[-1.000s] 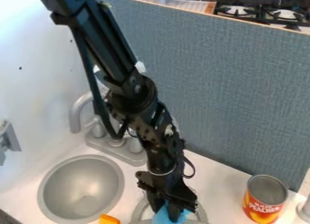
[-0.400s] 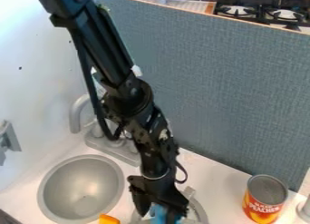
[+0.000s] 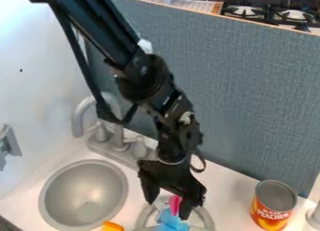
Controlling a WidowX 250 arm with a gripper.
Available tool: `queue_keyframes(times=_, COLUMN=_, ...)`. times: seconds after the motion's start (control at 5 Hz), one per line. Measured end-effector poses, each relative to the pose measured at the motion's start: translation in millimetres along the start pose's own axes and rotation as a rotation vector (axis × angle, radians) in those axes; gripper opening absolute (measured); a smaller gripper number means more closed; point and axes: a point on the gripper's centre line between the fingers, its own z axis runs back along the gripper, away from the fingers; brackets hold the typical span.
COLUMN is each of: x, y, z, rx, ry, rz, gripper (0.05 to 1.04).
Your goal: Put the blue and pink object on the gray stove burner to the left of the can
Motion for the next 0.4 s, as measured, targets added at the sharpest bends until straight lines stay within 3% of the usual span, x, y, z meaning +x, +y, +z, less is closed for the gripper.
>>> queue_keyframes(times=0.2, x=-6, y=-25, z=30, rx=0.023, ry=-0.020, rz=-0.076, gripper=1.002)
queue_keyframes(times=0.4, x=-14, y=-63, z=44, rx=-0.001, ry=0.018, rz=-0.181, gripper=1.002)
